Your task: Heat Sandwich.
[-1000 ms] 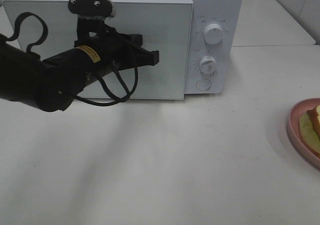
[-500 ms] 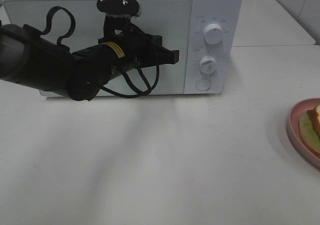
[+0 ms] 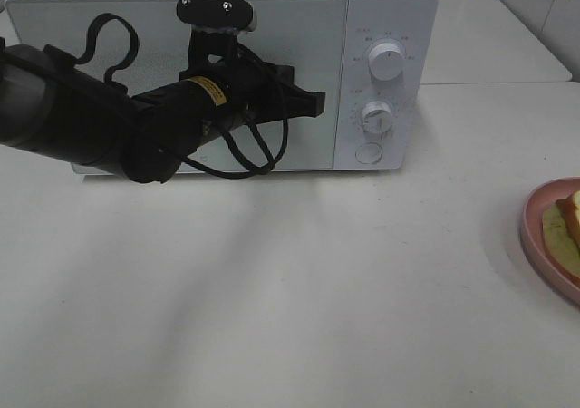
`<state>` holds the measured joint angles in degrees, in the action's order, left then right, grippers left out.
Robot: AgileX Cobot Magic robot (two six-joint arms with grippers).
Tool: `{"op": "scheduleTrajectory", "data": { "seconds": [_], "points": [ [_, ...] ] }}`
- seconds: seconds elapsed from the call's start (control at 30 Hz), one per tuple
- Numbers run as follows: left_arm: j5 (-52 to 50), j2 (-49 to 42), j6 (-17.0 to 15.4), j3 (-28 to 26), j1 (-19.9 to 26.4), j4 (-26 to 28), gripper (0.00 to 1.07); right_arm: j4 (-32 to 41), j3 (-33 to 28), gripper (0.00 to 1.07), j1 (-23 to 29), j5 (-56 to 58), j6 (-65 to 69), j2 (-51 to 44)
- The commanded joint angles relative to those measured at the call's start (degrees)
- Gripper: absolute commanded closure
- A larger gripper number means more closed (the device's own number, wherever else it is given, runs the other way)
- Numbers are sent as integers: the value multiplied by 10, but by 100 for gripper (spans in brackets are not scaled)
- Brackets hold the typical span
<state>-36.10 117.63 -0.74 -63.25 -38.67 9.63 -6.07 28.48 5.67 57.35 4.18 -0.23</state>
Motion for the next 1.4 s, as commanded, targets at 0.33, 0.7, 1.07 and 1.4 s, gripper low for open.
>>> {"op": "scheduleTrajectory", "data": {
  "seconds": [0.33, 0.7, 1.07, 1.4],
  "points": [
    [-23, -5, -3, -16, 19, 38, 107, -1, 0, 32, -4, -2, -6, -16],
    [83, -50, -3, 4, 15, 29, 107, -1, 0, 32, -4, -2, -6, -16],
    [73, -144, -5, 148, 2, 29, 107, -1, 0, 32, -4, -2, -6, -16],
    [276, -213, -7, 180, 1, 37, 5, -1, 0, 32, -4, -2, -6, -16]
  ]
}}
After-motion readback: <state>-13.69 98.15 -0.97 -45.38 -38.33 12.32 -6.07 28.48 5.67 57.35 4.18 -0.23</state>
